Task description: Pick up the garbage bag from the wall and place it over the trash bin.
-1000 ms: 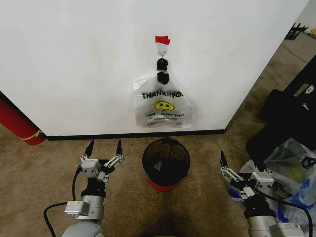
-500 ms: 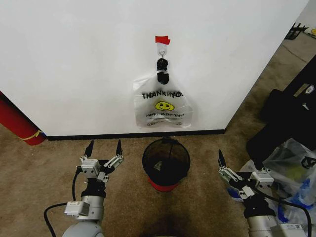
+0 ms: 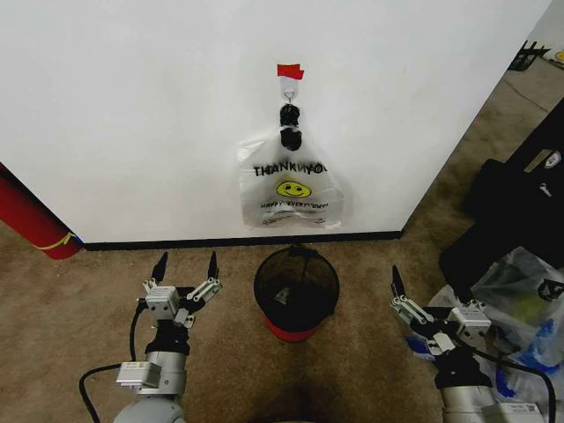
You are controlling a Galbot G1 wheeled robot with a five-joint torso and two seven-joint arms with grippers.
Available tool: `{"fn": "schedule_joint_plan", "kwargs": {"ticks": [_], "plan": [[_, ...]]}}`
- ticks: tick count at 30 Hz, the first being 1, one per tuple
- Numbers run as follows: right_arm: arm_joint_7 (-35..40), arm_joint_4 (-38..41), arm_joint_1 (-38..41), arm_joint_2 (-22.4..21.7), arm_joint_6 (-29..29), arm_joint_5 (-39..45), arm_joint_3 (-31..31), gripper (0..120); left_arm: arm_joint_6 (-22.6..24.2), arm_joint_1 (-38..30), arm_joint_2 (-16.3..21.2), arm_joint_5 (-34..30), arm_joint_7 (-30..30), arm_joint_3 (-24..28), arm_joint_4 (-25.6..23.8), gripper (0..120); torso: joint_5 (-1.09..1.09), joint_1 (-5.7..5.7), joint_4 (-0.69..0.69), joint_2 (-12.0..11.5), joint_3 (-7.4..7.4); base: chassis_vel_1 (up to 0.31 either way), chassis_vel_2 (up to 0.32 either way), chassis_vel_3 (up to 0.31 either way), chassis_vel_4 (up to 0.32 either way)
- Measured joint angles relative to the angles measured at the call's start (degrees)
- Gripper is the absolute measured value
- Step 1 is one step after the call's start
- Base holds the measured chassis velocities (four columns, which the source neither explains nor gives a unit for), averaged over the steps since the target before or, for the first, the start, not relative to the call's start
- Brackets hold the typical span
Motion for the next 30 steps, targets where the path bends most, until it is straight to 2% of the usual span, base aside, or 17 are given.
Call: {"fn": "schedule_joint_plan", "kwargs": {"ticks": [25,26,30], "plan": [[0.0,-0.4,-0.1,0.3,1.4,-1.0,0.0,100,-0.2,-0.4,0.2,-0.1,-0.2,0.4,0.5,100,0.00,0.00,0.00,0.0,0.00,0.000,0.000,0.000,0.000],[-0.3,-0.4,0.5,0.0,1.4,-0.2,-0.1,100,-0.2,-0.4,0.3,-0.2,-0.2,0.4,0.5,100,0.00,0.00,0.00,0.0,0.00,0.000,0.000,0.000,0.000],[-4.1,-2.9,5.6,-4.6,-0.7,11.9,-0.1,100,0.0,-0.5,1.3,-0.2,-0.3,0.1,0.2,100,0.01,0.00,0.03,0.0,0.00,0.000,0.000,0.000,0.000]]}}
